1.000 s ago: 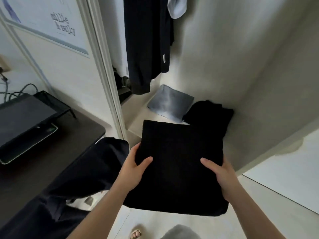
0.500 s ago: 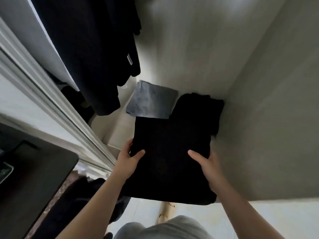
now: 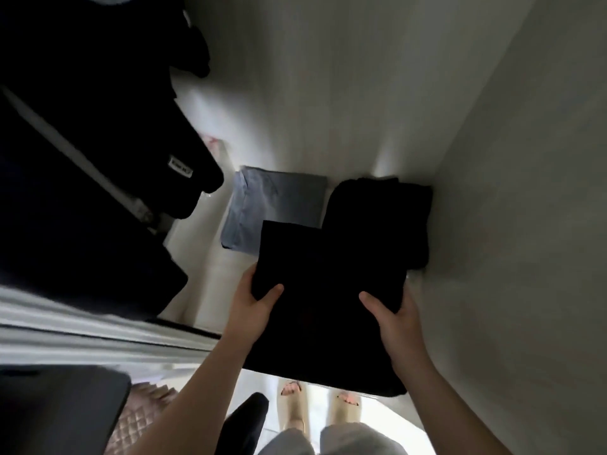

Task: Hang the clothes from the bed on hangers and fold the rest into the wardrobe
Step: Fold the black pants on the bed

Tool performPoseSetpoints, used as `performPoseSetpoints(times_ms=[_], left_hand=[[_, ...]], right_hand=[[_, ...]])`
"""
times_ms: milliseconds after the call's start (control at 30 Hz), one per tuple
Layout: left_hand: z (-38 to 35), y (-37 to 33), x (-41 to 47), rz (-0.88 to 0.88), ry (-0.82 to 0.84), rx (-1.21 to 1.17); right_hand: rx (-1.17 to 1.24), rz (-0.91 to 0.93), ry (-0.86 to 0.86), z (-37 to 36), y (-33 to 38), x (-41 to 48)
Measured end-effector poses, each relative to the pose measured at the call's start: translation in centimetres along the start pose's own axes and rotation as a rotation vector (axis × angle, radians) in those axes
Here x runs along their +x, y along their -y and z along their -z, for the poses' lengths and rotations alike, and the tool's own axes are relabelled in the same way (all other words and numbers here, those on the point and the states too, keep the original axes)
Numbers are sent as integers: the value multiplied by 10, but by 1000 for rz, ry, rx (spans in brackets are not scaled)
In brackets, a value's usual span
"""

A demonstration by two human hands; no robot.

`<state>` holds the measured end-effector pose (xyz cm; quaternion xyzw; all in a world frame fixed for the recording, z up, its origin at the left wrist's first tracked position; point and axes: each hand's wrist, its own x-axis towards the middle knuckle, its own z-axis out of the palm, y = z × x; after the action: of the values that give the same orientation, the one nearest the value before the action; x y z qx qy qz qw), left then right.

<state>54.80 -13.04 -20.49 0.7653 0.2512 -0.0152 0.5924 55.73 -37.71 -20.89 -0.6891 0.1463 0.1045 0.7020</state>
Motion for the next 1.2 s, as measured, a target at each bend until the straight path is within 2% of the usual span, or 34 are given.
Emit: performPoseSetpoints(times_ms=[100,300,633,833,1100,1167,1200], left_hand=[[-2,1,42,-7,20,34],[-3,10,144,-104,-44,129],[34,10,286,-247,-276,234],[39,38,346,-132,-256,350],[21,77,375,-50,-249,567],[17,75,371,-22,-264,665],[15,74,364,-27,-297,729]], right_hand=[[36,-21,-22,-16,1,31],[85,-18,-6,-57,4,109],[92,9,150,-145,-1,252],[-143,-23,171,-180,-39,310],[-464,-70,115,-192,-72,343],[-616,-10,79,-195,-67,332],[-764,87,25,-195,-66,322]])
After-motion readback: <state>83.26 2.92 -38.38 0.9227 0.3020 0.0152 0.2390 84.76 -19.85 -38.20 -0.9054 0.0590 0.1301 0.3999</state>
